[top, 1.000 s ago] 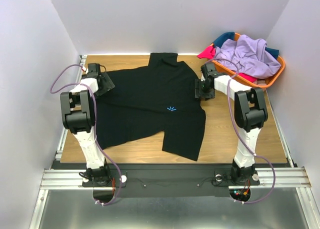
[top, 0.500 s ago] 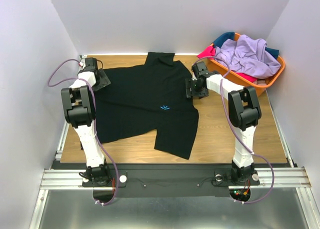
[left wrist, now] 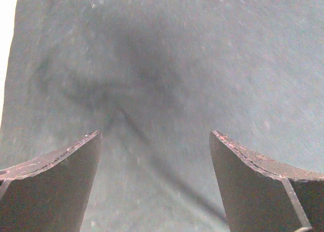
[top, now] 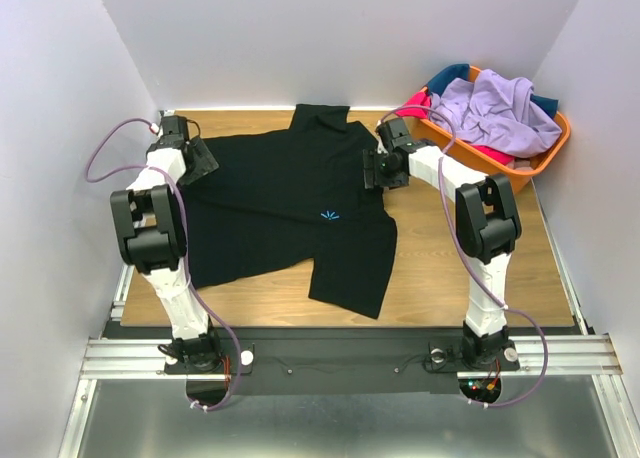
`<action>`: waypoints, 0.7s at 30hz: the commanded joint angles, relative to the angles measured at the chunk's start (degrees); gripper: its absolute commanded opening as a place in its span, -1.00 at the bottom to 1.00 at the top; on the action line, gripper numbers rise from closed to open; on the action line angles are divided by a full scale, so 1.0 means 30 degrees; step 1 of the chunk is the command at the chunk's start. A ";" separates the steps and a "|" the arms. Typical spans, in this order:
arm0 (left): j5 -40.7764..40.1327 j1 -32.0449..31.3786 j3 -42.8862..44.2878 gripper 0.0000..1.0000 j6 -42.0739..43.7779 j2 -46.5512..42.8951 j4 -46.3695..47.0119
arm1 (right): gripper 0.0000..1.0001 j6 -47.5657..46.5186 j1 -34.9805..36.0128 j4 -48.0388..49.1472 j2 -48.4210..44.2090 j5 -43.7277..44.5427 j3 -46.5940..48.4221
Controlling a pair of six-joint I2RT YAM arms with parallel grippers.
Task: Fold and stack the t-shirts
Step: Flatten the tshirt out
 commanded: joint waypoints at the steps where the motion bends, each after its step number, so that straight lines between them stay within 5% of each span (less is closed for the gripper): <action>1: 0.0543 -0.0025 -0.1535 0.97 -0.0301 -0.2430 0.0734 | 0.53 0.0072 -0.0311 0.0489 -0.0819 0.0899 0.0483; 9: 0.1040 -0.0201 -0.5138 0.97 -0.1034 -0.3400 0.1701 | 0.50 -0.0484 -0.0311 0.0519 0.0499 -0.0800 0.1478; 21: 0.1481 -0.0377 -0.3120 0.96 -0.0273 -0.0383 0.1614 | 0.50 -0.0866 -0.0340 0.0372 0.2989 0.2362 0.2708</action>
